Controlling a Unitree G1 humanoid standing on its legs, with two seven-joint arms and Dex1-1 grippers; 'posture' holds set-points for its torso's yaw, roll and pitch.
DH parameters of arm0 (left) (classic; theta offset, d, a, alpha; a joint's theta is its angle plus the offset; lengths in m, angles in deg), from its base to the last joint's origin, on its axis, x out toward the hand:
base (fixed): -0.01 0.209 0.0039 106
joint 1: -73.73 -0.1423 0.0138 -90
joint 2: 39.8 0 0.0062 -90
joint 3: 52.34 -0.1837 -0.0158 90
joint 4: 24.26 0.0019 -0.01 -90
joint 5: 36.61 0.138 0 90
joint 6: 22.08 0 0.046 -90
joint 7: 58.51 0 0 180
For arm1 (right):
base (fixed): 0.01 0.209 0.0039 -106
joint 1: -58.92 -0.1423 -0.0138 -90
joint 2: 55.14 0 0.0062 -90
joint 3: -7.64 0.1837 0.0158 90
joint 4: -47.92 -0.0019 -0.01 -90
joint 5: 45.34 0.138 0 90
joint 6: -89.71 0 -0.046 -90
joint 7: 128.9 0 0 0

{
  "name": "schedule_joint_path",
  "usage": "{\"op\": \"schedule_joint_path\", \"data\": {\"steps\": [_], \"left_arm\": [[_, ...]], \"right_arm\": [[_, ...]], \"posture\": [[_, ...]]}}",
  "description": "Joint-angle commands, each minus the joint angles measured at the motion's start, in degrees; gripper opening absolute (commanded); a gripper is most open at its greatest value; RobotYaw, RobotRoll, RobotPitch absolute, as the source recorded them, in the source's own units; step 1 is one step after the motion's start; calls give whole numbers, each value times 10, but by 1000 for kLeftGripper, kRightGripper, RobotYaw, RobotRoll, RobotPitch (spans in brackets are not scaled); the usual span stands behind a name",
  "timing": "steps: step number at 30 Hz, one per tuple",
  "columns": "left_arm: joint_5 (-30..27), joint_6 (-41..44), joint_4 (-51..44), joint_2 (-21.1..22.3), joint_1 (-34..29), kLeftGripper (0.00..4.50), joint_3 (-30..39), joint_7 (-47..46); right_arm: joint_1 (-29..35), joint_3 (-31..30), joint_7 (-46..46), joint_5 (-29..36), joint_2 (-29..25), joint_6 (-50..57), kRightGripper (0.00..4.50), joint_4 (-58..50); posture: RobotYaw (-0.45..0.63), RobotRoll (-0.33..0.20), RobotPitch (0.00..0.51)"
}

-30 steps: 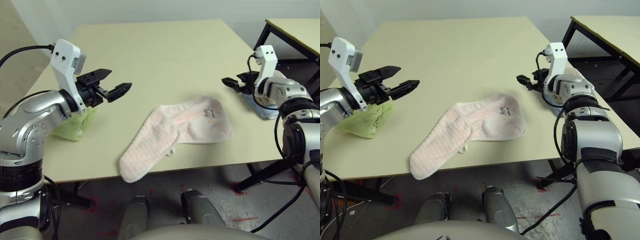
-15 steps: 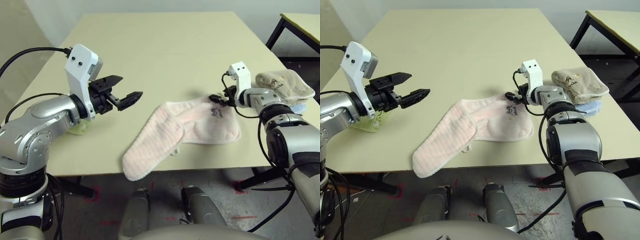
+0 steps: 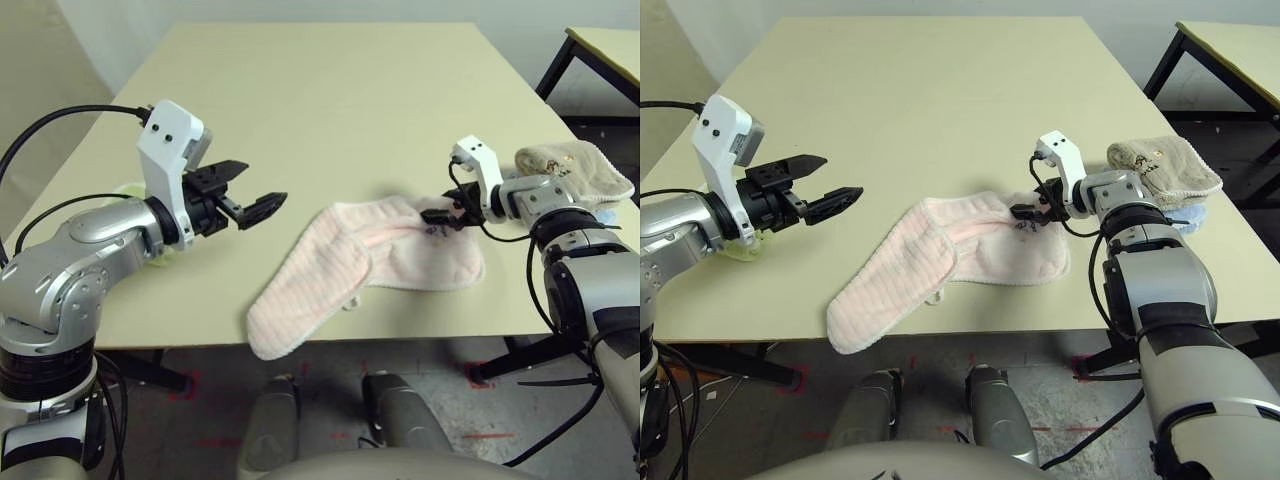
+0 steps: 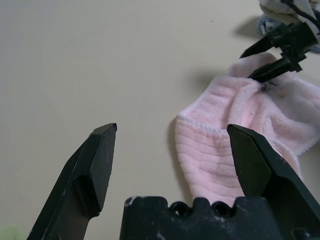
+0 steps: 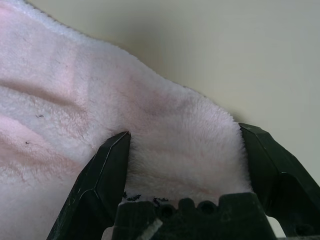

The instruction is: Fold the towel and set it aside.

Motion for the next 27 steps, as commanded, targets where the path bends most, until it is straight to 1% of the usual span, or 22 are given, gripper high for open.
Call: {"op": "schedule_joint_path", "data": {"steps": [1,2,6,12,13,16,19,23,25,27], "left_arm": [[9,-8,1,-2,2,4500,-14,6],[11,-10,1,-4,3,4500,-16,6],[16,-13,1,-5,4,4500,-21,8],[26,-25,3,-4,6,4500,-33,18],[28,-27,3,-3,6,4500,-37,21],[37,-37,-2,4,6,4500,-55,35],[44,-41,-3,6,7,4500,-66,44],[58,-39,-40,17,17,4500,-131,69],[67,-40,-45,11,24,4500,-154,69],[84,-43,-42,-16,40,4500,-197,61]], "right_arm": [[15,8,-30,0,-7,7,4089,16],[15,12,-38,2,-8,4,3853,16],[12,25,-54,9,-11,-7,2496,14],[-7,47,-65,24,-24,-50,164,6],[-12,54,-66,30,-25,-61,36,4],[-34,78,-56,52,-30,-97,36,-5],[-45,86,-49,60,-33,-113,36,-6],[-97,119,-17,102,-38,-142,36,-31],[-109,127,-9,112,-38,-144,36,-34],[-130,141,3,132,-37,-144,36,-42]], "posture": [[231,0,82],[231,0,79],[230,0,71],[223,0,55],[222,0,53],[216,0,45],[214,0,44],[200,0,35],[194,0,32],[190,0,30]]}}
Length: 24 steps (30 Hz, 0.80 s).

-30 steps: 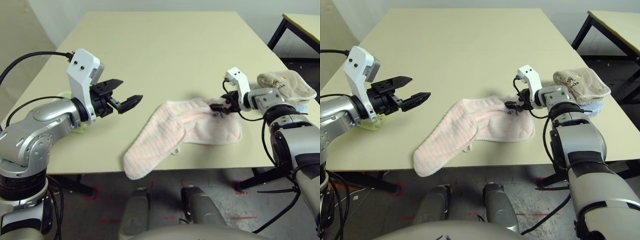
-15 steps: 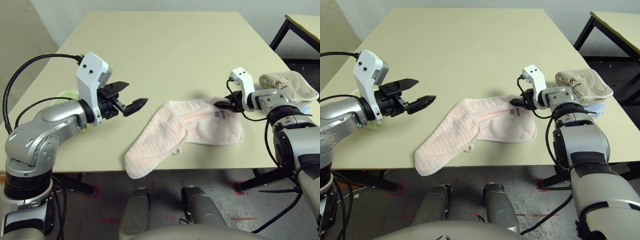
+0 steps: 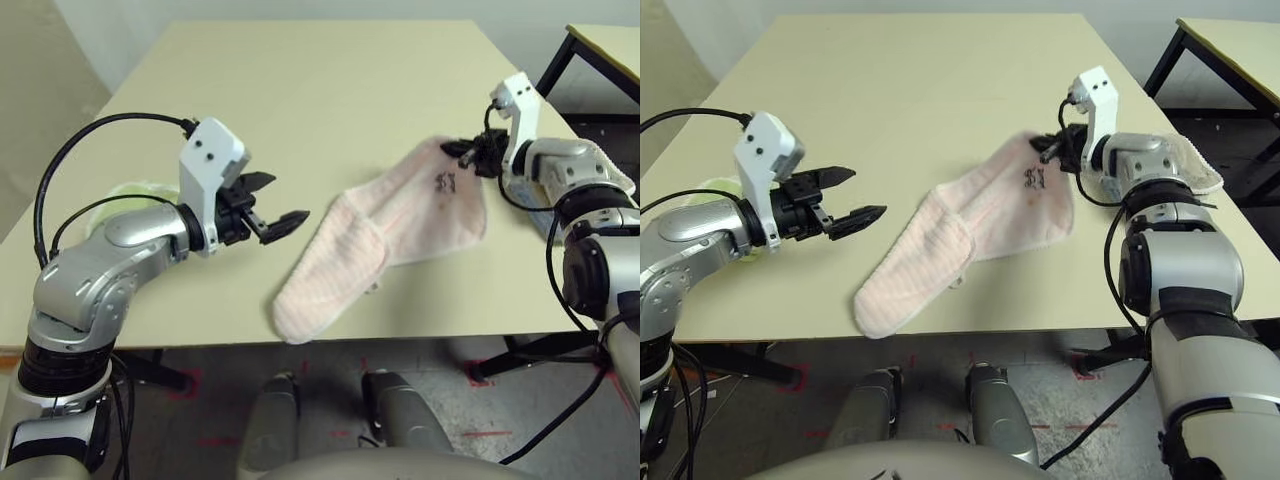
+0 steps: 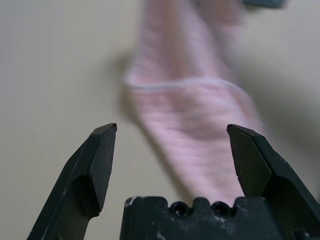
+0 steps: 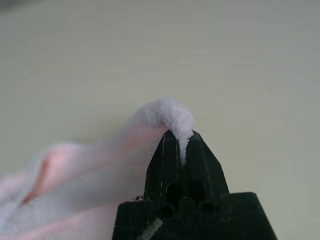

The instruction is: Fold the towel and set it aside.

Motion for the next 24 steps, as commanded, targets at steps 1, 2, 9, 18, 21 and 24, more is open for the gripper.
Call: {"op": "schedule_joint_path", "data": {"steps": [1,2,9,18,21,24], "left_arm": [[35,-9,-2,-38,25,4500,-71,-9],[54,-13,11,-51,36,4500,-93,-16],[141,-29,113,-150,122,4500,-167,-48],[233,-89,280,-268,205,4500,-195,-78],[258,-122,336,-308,224,4500,-197,-84],[295,-168,383,-325,235,4500,-211,-83]], "right_arm": [[-32,25,21,35,-4,-6,36,-20],[-41,29,25,42,-2,-6,36,-23],[-74,33,37,69,12,-1,36,-42],[-82,27,46,79,23,11,36,-47],[-79,25,47,77,27,14,36,-49],[-77,25,49,77,29,17,36,-51]], "posture": [[189,0,28],[187,0,27],[188,0,19],[196,0,18],[195,0,21],[189,0,24]]}}
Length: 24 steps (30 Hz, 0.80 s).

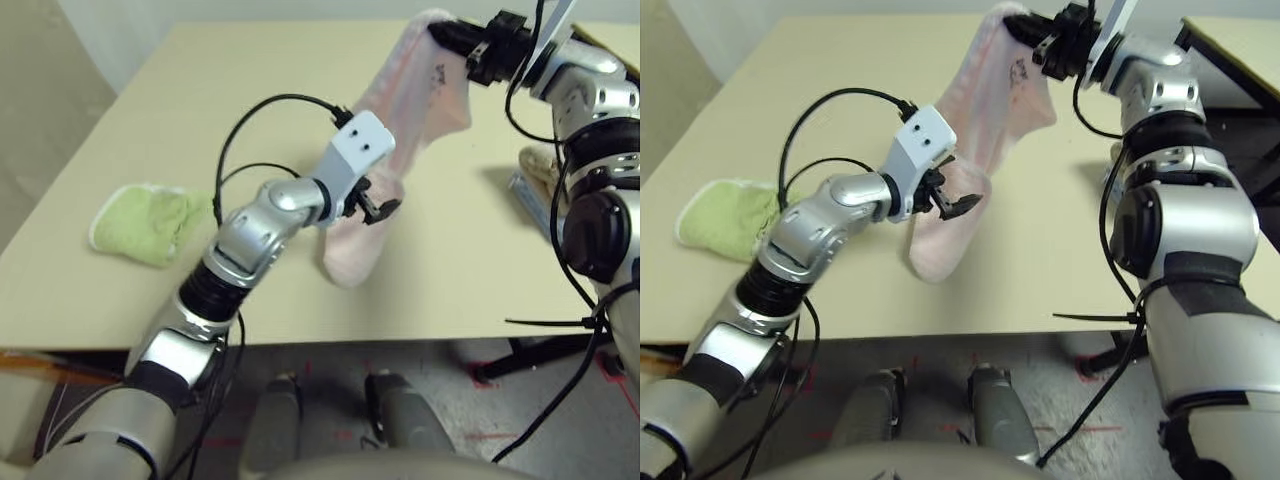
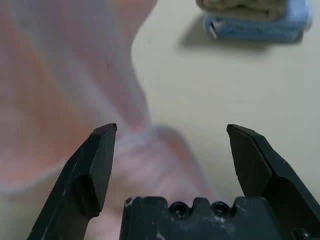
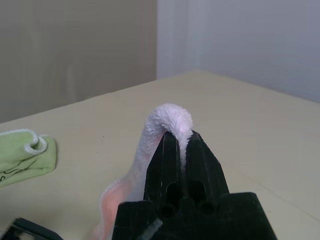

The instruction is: Fold the towel and set it aside.

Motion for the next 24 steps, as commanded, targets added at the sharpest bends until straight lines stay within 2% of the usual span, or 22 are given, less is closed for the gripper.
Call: {"op": "schedule_joint_path", "data": {"steps": [1,10,11,13,16,23,24], "left_arm": [[41,-49,50,-13,10,4500,-19,2],[122,-97,135,-5,11,4500,-58,40],[131,-100,141,0,9,4323,-64,47],[145,-99,143,9,4,3902,-70,61],[157,-89,127,23,1,2877,-71,79],[171,-2,-14,126,-35,155,-72,159],[172,9,-35,141,-43,31,-70,167]], "right_arm": [[0,-3,3,5,3,5,36,-9],[7,-1,2,7,7,13,36,-18],[8,-1,1,7,7,14,6,-20],[10,0,0,8,8,15,0,-21],[13,0,-2,8,8,15,0,-22],[18,0,-9,6,10,15,0,-20],[18,0,-10,6,10,15,0,-19]], "posture": [[188,0,25],[174,0,28],[173,0,28],[173,0,28],[173,0,29],[181,0,32],[181,0,32]]}}
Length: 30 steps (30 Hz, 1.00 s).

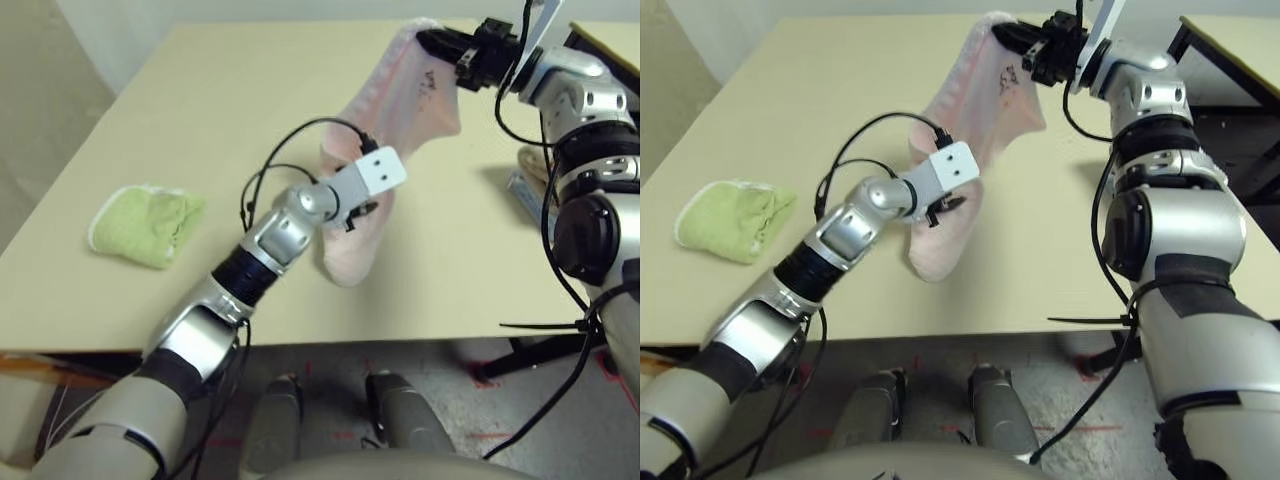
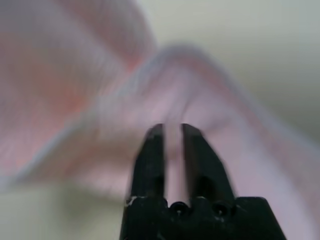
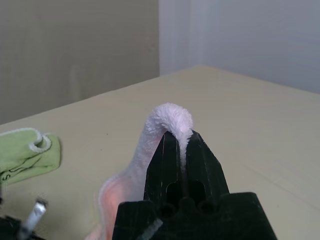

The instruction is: Fold the towel and set it aside.

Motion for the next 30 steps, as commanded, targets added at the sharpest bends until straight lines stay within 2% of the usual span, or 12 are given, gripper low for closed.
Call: {"op": "schedule_joint_path", "data": {"steps": [1,2,5,8,11,17,23,30], "left_arm": [[9,43,-69,38,-28,31,-1,34],[7,50,-85,44,-33,31,3,36],[-10,26,-99,12,-35,31,25,20],[-1,14,-71,-30,-16,929,20,8],[18,48,-21,-79,12,2075,10,-17],[28,89,56,-151,37,4447,-5,-41],[33,93,149,-198,64,4482,3,-71],[27,49,261,-255,88,4482,31,-122]], "right_arm": [[5,-1,-2,5,-2,5,0,-6],[5,-2,-2,4,-3,6,0,-5],[7,-3,-3,3,-4,10,0,-3],[9,-6,-3,1,-2,13,0,-4],[7,-9,-3,1,-2,16,0,-4],[10,-12,-12,1,-7,34,0,-3],[43,-12,-42,-1,-18,68,0,-7],[79,-8,-74,5,-28,114,0,-34]], "posture": [[186,0,32],[190,0,32],[199,0,33],[200,0,33],[197,0,35],[189,0,38],[177,0,42],[155,0,47]]}}
